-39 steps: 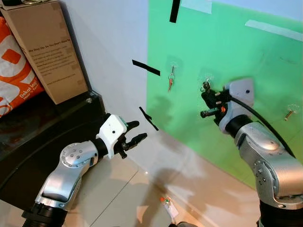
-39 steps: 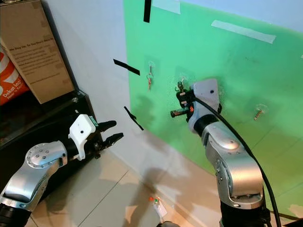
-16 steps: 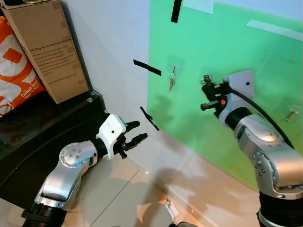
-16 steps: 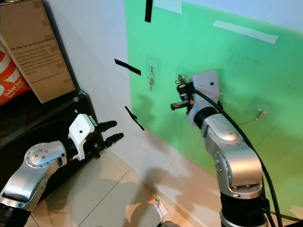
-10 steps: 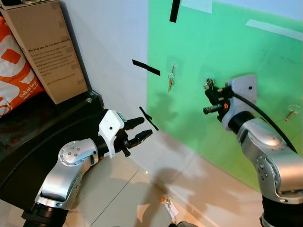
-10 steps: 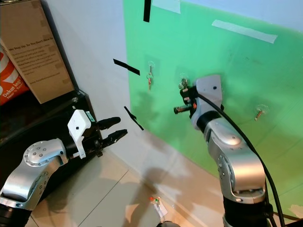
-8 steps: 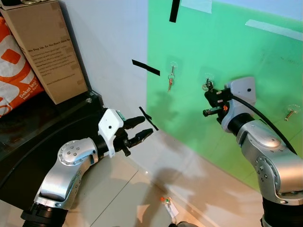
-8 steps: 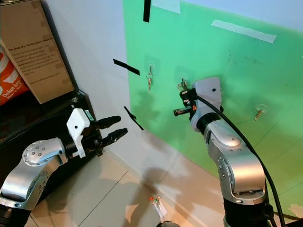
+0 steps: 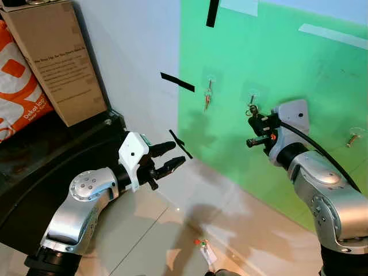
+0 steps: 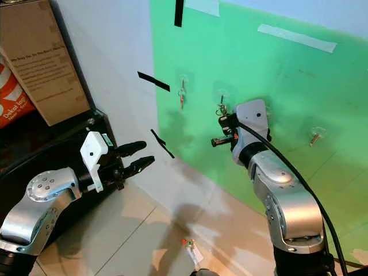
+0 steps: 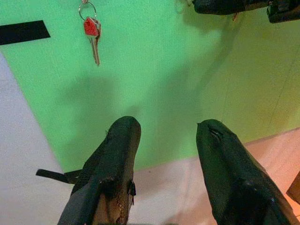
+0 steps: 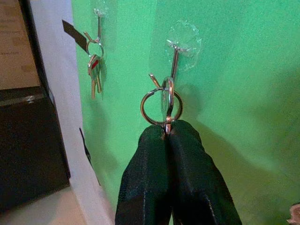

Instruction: Hang keys on a hook

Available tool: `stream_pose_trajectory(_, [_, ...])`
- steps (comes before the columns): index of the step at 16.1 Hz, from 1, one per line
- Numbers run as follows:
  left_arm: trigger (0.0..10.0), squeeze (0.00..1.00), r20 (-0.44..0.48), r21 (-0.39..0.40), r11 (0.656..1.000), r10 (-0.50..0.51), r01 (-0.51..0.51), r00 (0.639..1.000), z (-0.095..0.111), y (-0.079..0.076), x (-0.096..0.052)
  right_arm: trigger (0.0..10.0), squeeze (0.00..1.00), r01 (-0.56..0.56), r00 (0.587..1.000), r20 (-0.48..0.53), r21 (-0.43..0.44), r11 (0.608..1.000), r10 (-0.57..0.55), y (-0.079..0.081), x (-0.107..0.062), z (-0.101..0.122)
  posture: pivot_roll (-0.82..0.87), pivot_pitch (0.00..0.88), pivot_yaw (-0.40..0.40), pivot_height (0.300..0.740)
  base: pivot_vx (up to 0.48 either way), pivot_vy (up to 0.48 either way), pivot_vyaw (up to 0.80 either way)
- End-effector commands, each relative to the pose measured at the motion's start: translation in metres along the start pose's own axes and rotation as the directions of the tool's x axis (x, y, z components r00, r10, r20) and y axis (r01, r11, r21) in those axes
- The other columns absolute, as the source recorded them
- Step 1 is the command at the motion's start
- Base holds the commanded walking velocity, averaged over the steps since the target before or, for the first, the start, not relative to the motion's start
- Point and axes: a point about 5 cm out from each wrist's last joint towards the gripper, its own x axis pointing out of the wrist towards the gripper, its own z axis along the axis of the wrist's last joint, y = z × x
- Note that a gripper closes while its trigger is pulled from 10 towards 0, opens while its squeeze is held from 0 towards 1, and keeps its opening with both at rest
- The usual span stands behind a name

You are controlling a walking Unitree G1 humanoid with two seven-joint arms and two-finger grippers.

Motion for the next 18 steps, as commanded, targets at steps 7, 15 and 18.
stream_pose_trajectory(7, [10.0, 0.0, 0.007, 0.017, 1.0, -0.007, 0.007, 1.0, 0.005, 0.0, 0.001, 10.0, 0.0, -0.082, 0.986, 0.142, -0.015, 0.996, 0.084, 0.012, 0.0, 0.032, 0.01, 0.0, -0.006, 0.74, 0.0, 0.0, 0.0])
stream_pose_trajectory(15, [10.0, 0.0, 0.006, 0.018, 1.0, -0.003, 0.003, 1.0, 0.006, 0.002, 0.002, 10.0, 0.0, -0.011, 0.996, 0.082, -0.078, 0.997, 0.018, 0.007, 0.011, 0.026, 0.02, 0.0, -0.003, 0.74, 0.0, 0.0, 0.0])
stream_pose_trajectory(18, [10.0, 0.0, 0.005, 0.018, 1.0, -0.003, 0.003, 1.0, 0.006, 0.003, 0.002, 10.0, 0.0, 0.008, 0.997, 0.071, -0.085, 0.996, -0.002, 0.003, 0.01, 0.023, 0.01, 0.0, 0.005, 0.74, 0.0, 0.0, 0.0])
